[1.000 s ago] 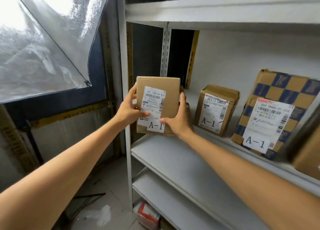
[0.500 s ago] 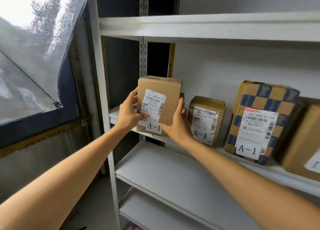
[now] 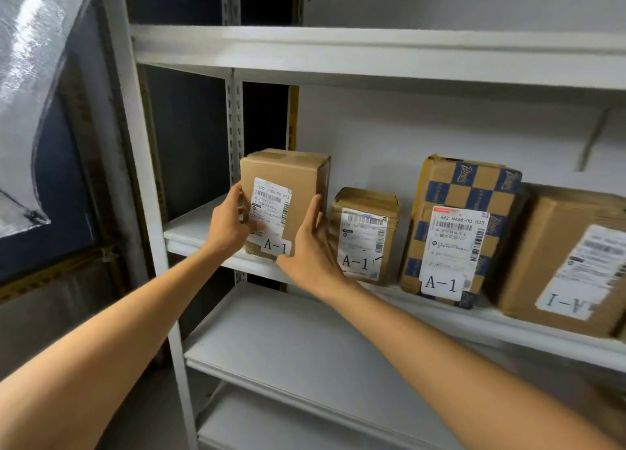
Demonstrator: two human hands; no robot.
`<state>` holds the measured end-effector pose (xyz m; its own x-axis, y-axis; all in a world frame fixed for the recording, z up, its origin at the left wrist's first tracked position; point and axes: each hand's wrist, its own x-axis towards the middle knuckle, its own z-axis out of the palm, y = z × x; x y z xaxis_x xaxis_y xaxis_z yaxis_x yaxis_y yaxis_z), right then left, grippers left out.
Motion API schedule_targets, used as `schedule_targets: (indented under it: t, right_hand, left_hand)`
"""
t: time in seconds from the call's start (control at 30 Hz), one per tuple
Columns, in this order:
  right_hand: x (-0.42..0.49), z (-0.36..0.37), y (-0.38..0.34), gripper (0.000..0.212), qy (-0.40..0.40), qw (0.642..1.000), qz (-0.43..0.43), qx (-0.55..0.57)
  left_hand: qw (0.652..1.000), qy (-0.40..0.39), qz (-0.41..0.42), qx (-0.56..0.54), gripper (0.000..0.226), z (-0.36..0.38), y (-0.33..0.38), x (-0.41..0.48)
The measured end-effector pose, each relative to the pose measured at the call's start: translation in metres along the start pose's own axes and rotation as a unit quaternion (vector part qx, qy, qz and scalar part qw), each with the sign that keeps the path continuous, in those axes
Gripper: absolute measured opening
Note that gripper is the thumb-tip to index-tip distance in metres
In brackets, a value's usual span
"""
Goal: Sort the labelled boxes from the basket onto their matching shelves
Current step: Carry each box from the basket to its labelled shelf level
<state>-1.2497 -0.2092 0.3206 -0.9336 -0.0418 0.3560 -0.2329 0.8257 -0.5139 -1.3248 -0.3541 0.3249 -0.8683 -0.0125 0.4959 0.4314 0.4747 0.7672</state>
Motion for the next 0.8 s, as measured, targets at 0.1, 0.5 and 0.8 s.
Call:
schedule_targets:
  t: [0.1, 0.5, 0.8]
  right_hand:
    - [-0.009, 0.002, 0.0, 0.101, 0.06, 0.998, -0.028, 0.015]
    - [-0.02, 0.044, 0.007, 0.062, -0.086, 0.971, -0.219, -0.033]
    - [-0.072, 0.052, -0.017, 0.057, -0.302, 0.884, -0.356, -0.018]
  left_hand:
    - [1.0, 0.0, 0.005, -0.005, 0.088, 0.002, -0.002, -0.007]
    - [0.961, -0.028, -0.018, 0.275, 0.039, -0.034, -0.013, -0.08]
    - [0.876, -0.043, -0.234, 0.42, 0.032, -0.059, 0.01, -0.228]
